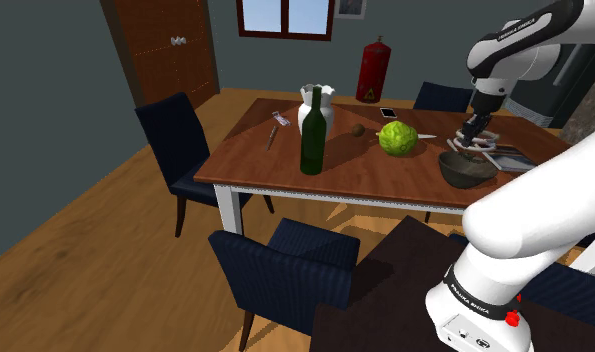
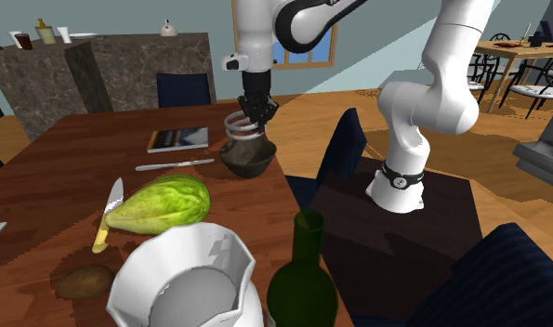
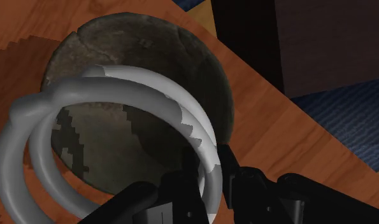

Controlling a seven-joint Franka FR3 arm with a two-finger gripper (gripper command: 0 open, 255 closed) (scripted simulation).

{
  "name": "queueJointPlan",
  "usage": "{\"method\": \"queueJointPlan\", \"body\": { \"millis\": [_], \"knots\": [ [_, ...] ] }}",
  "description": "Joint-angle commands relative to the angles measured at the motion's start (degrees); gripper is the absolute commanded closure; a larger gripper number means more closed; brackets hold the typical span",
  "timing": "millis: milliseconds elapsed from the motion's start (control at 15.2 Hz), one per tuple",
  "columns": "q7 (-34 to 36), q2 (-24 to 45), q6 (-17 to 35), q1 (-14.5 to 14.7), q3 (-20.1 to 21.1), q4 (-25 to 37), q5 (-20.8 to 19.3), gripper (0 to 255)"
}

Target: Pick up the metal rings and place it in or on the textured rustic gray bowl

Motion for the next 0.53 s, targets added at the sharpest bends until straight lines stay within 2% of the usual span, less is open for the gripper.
{"method": "queueJointPlan", "body": {
  "millis": [0, 462],
  "knots": [
    [-0.6, 0.4, 1.5, -0.2, -0.7, -1.1, -0.2, 255],
    [-1.6, 3.6, 7.6, 0.3, -2.4, -4.2, 0.8, 255]
  ]
}}
